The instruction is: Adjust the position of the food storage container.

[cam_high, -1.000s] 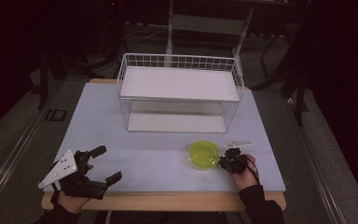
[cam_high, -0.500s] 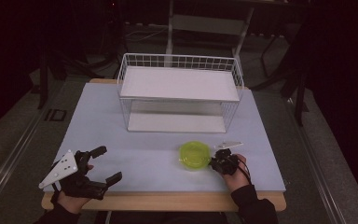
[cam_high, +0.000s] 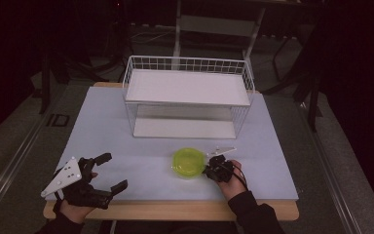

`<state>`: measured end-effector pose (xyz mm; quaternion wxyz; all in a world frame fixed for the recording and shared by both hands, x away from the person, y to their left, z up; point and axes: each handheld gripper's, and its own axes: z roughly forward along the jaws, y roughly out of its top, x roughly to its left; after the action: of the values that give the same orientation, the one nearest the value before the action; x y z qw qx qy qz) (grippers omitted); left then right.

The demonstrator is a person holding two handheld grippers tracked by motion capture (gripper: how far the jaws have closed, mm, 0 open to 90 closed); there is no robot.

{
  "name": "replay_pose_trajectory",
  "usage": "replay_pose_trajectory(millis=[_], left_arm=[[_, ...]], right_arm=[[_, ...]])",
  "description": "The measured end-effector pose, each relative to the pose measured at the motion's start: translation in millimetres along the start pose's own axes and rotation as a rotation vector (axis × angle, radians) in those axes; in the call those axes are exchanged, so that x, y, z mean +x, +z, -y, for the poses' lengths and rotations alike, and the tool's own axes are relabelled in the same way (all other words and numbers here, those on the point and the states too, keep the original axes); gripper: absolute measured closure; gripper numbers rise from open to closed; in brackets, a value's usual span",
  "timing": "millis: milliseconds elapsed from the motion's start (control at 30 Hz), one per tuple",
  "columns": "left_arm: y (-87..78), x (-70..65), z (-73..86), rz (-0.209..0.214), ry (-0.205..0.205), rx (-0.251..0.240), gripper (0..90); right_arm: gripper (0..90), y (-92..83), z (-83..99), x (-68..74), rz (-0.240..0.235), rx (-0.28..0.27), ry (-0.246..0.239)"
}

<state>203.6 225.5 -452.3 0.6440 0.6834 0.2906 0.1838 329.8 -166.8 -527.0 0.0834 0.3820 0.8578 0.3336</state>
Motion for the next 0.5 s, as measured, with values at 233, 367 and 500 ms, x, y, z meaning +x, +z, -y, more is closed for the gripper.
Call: replay_pose_trajectory(millis=[233, 367, 500], left_arm=[[0.5, -0.2, 0.0, 0.003, 0.003, 0.004, 0.5], [0.6, -0.3, 0.1, 0.006, 0.004, 0.006, 0.5], [0.5, -0.2, 0.2, 0.004, 0.002, 0.008, 0.5]], right_arm=[[90.0, 7.7, -7.7, 8.5, -0.015, -0.001, -0.014], [90.0, 13.4, -12.4, 14.1, -0.019, 0.0, -0.023], [90.0, 16.4, -15.3, 17.3, -0.029, 0.002, -0.021]])
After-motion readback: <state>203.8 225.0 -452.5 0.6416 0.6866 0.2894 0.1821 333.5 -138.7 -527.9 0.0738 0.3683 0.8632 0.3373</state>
